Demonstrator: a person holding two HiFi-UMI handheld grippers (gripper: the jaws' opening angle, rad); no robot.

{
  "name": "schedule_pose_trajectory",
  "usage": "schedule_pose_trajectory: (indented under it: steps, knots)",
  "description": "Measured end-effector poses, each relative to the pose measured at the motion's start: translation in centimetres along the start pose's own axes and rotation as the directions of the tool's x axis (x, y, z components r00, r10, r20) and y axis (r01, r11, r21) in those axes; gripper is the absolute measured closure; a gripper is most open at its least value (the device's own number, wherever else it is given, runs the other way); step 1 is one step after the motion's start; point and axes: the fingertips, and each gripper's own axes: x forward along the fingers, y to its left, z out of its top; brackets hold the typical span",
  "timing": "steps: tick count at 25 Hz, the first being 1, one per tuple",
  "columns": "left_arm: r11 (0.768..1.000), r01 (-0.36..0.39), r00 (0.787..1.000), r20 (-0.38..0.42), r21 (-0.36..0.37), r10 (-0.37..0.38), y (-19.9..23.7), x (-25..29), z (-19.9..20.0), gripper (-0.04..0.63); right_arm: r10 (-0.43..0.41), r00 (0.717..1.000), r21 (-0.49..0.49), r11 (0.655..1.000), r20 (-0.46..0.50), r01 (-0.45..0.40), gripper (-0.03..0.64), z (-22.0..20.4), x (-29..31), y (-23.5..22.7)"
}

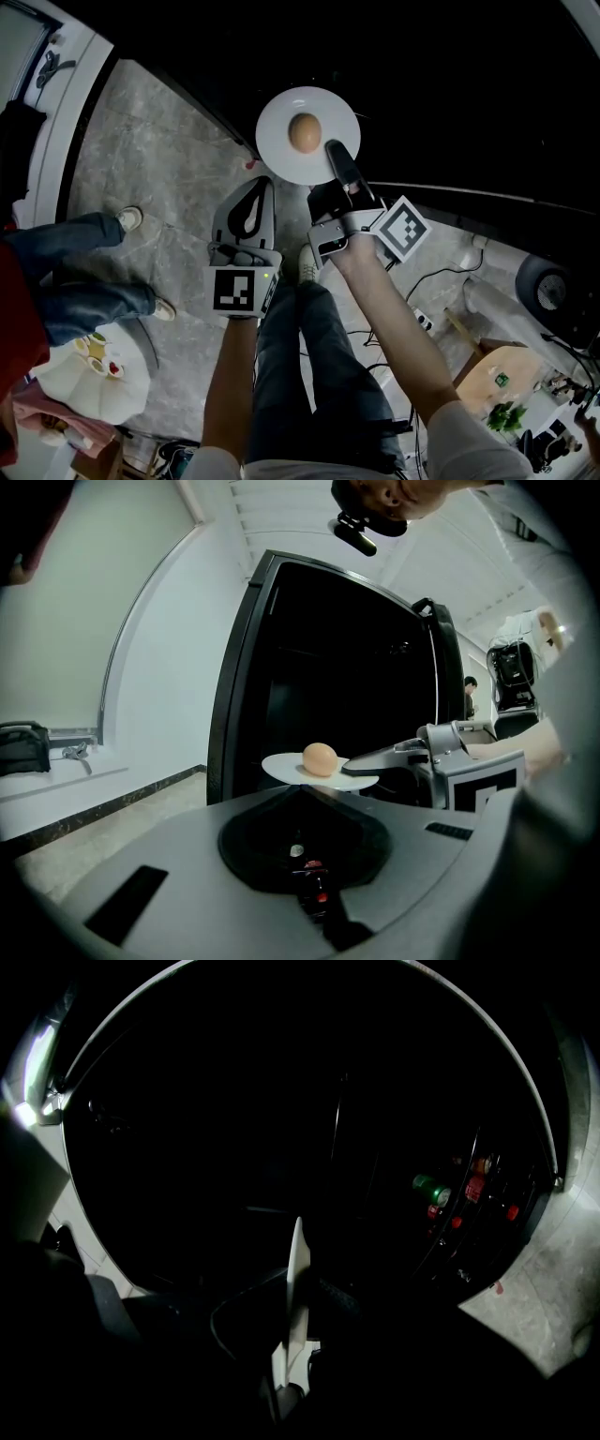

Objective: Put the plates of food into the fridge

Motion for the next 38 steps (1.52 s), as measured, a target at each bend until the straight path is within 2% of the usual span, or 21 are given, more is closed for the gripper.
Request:
schedule_pose_trajectory:
  steps: [15, 27, 38]
  knots:
    - [0.998, 0.060, 0.998, 0.012, 0.007, -0.060, -0.5, 2.2, 0.1, 0.589, -0.006, 0.999, 0.031, 1.000, 0.034, 0.004, 0.586, 0.6, 1.5, -0.5]
    - [0.994, 0.099, 0.995, 0.005, -0.044, -0.099, -1.4, 3.1, -0.2, 0.589, -0.019, 0.999, 0.014, 1.000, 0.030, 0.018, 0.586, 0.9, 2.6, -0.8]
    - [0.991, 0.125, 0.992, 0.011, -0.036, -0.125, -1.9, 3.8, 0.0, 0.589, -0.030, 0.999, 0.030, 0.999, 0.044, 0.029, 0.586, 1.5, 3.0, -0.9]
